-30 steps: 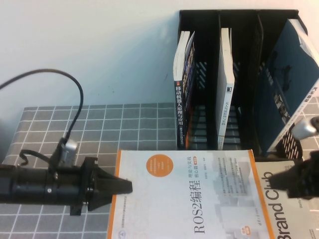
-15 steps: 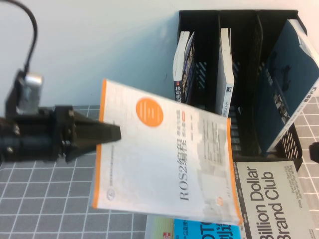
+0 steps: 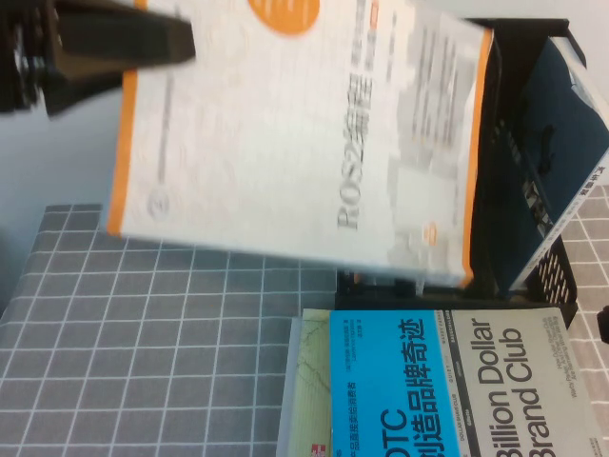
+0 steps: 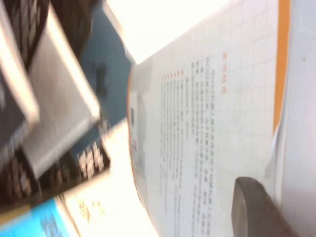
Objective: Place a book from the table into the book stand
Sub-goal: Place the book on the book shelf
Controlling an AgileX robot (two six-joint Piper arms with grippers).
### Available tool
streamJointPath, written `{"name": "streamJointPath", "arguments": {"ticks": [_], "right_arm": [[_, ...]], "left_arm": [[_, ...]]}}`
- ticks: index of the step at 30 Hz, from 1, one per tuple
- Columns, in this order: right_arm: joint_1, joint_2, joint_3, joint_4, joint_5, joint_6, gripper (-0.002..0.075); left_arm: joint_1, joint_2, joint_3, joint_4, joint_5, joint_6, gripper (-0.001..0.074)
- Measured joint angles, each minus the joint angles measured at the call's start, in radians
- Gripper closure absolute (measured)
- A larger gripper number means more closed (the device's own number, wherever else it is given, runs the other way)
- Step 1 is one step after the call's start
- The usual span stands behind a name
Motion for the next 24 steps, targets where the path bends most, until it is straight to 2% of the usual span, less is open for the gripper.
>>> {"name": "streamJointPath", "arguments": {"ticks": [7, 13, 17, 20, 24], "right_arm": [[0.0, 0.0, 0.02, -0.008, -0.026, 0.001, 0.0729], [0.0, 0.0, 0.099, -0.009, -0.071, 0.001, 0.0729], [0.0, 0.0, 0.19, 0.007, -0.204, 0.001, 0.0729], [0.0, 0.0, 0.26, 0.073, -0.336, 0.001, 0.0729], [0.0, 0.0, 0.298, 0.159, -0.42, -0.052, 0.0729]], "left_arm": [[0.0, 0.047, -0.168, 0.034, -0.11, -0.102, 0.0626], [0.0, 0.088, -0.2, 0.071, -0.131, -0.131, 0.0626], [0.0, 0.09, -0.202, 0.07, -0.186, -0.134, 0.0626], [0.0, 0.09, -0.202, 0.066, -0.235, -0.137, 0.0626], [-0.01, 0.09, -0.202, 0.092, -0.285, -0.163, 0.0626]]}}
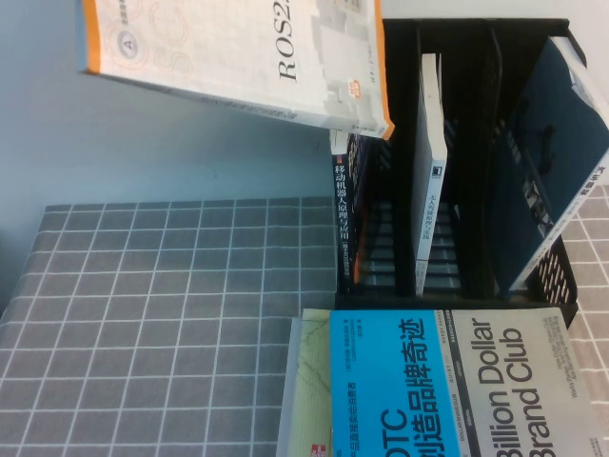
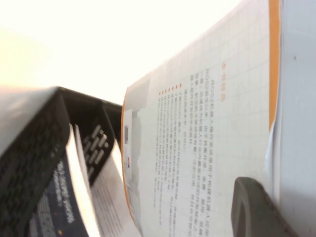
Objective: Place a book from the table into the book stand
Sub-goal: Place the book on the book shelf
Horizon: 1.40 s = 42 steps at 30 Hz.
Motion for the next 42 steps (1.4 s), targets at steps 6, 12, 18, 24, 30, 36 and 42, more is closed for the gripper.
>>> {"name": "streamJointPath", "arguments": {"ticks": [6, 12, 18, 24, 30, 36, 42], "right_arm": [[0.0, 0.0, -0.005, 0.142, -0.028, -0.122, 0.0729], [0.0, 0.0, -0.018, 0.213, -0.036, -0.186, 0.0729], [0.0, 0.0, -0.018, 0.246, -0.037, -0.204, 0.0729], [0.0, 0.0, -0.018, 0.251, -0.038, -0.229, 0.0729], [0.0, 0.0, -0.018, 0.256, -0.043, -0.234, 0.0729], [0.0, 0.0, -0.018, 0.271, -0.051, -0.235, 0.0729], [0.0, 0.0, -0.018, 0.271, -0.044, -0.244, 0.0729]], "left_arm": [[-0.098, 0.002, 0.0, 0.146, -0.1, -0.057, 0.0626], [-0.235, 0.053, 0.0, 0.242, -0.123, -0.094, 0.0626], [-0.285, 0.132, -0.007, 0.28, -0.149, -0.102, 0.0626], [-0.285, 0.159, -0.086, 0.348, -0.108, -0.104, 0.0626], [-0.283, 0.157, -0.205, 0.396, -0.085, -0.166, 0.0626], [-0.295, 0.206, -0.218, 0.547, -0.034, -0.303, 0.0626], [-0.296, 0.249, -0.215, 0.694, -0.024, -0.417, 0.0627]]}}
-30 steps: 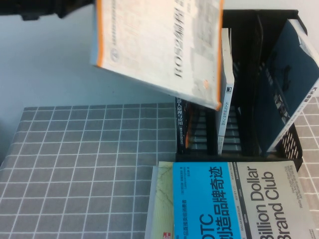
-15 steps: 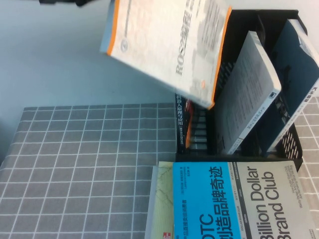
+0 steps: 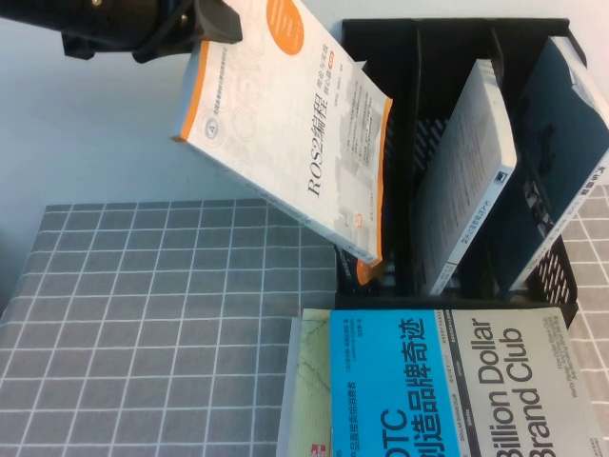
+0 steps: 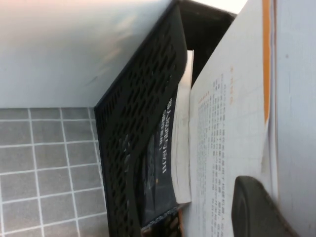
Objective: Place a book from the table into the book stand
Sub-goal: Place the book on the book shelf
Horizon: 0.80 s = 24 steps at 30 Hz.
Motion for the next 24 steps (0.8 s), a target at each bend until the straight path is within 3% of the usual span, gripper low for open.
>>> {"name": "streamJointPath", "arguments": {"ticks": [10, 18, 24], "right_arm": [[0.0, 0.0, 0.0, 0.026, 0.011, -0.013, 0.0729], [0.0, 0.0, 0.0, 0.053, 0.043, -0.015, 0.0729], [0.0, 0.0, 0.0, 0.069, 0.076, -0.015, 0.0729]], "left_arm": [[-0.078, 0.085, 0.0, 0.051, -0.133, -0.029, 0.0627], [-0.217, 0.207, 0.0, 0.35, -0.21, -0.177, 0.0627], [-0.246, 0.268, 0.0, 0.346, -0.297, -0.156, 0.0622]]}}
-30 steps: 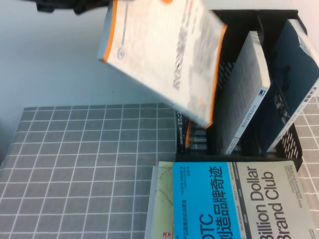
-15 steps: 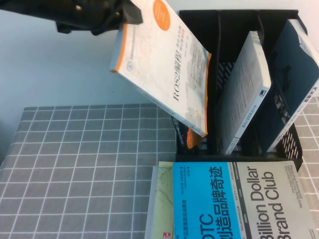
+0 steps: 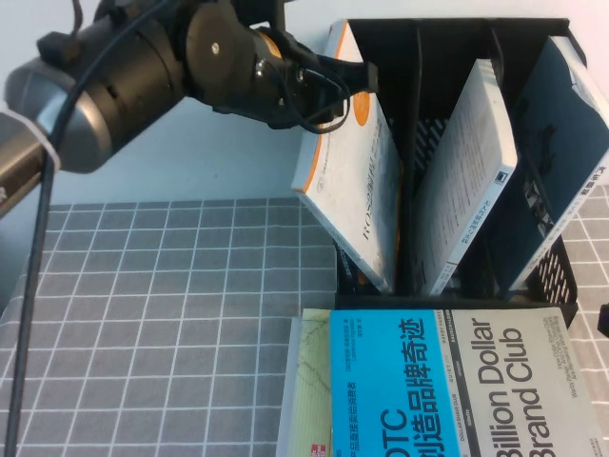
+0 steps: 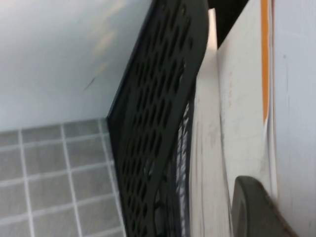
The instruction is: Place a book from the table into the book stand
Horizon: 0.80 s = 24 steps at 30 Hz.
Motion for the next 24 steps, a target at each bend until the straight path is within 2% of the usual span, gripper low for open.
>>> {"name": "streamJointPath", "arguments": {"ticks": [2, 4, 6, 8, 9, 11, 13, 15, 17, 19, 21, 24], "right_arm": [[0.0, 0.0, 0.0, 0.007, 0.021, -0.002, 0.0729], [0.0, 0.0, 0.0, 0.011, 0.047, -0.002, 0.0729], [0.0, 0.0, 0.0, 0.019, 0.085, -0.002, 0.0729], [0.0, 0.0, 0.0, 0.025, 0.124, -0.015, 0.0729], [0.0, 0.0, 0.0, 0.027, 0.139, -0.03, 0.0729], [0.0, 0.0, 0.0, 0.034, 0.172, -0.08, 0.0729], [0.0, 0.0, 0.0, 0.054, 0.202, -0.132, 0.0729], [0.0, 0.0, 0.0, 0.093, 0.233, -0.185, 0.0729], [0.0, 0.0, 0.0, 0.155, 0.282, -0.253, 0.0729], [0.0, 0.015, 0.0, 0.221, 0.336, -0.307, 0.0729], [0.0, 0.055, 0.0, 0.289, 0.396, -0.357, 0.0729], [0.002, 0.154, -0.007, 0.341, 0.452, -0.422, 0.0729]], "left_arm": [[0.0, 0.006, 0.0, -0.024, -0.047, 0.044, 0.057], [0.0, 0.006, -0.002, -0.025, -0.122, 0.079, 0.0463], [0.0, 0.0, -0.009, -0.021, -0.2, 0.114, 0.0307], [0.0, -0.004, -0.019, -0.017, -0.243, 0.146, 0.0184], [0.0, -0.007, -0.031, -0.017, -0.245, 0.156, 0.014], [0.0, -0.017, -0.059, -0.014, -0.229, 0.167, 0.0111], [0.002, -0.039, -0.089, 0.003, -0.188, 0.177, 0.0152], [0.002, -0.076, -0.122, 0.052, -0.118, 0.181, 0.0266], [0.002, -0.126, -0.157, 0.121, -0.041, 0.182, 0.0465], [0.002, -0.179, -0.176, 0.184, 0.02, 0.184, 0.0606], [0.003, -0.233, -0.182, 0.242, 0.079, 0.18, 0.0679], [0.003, -0.312, -0.186, 0.301, 0.197, 0.174, 0.0718]]}}
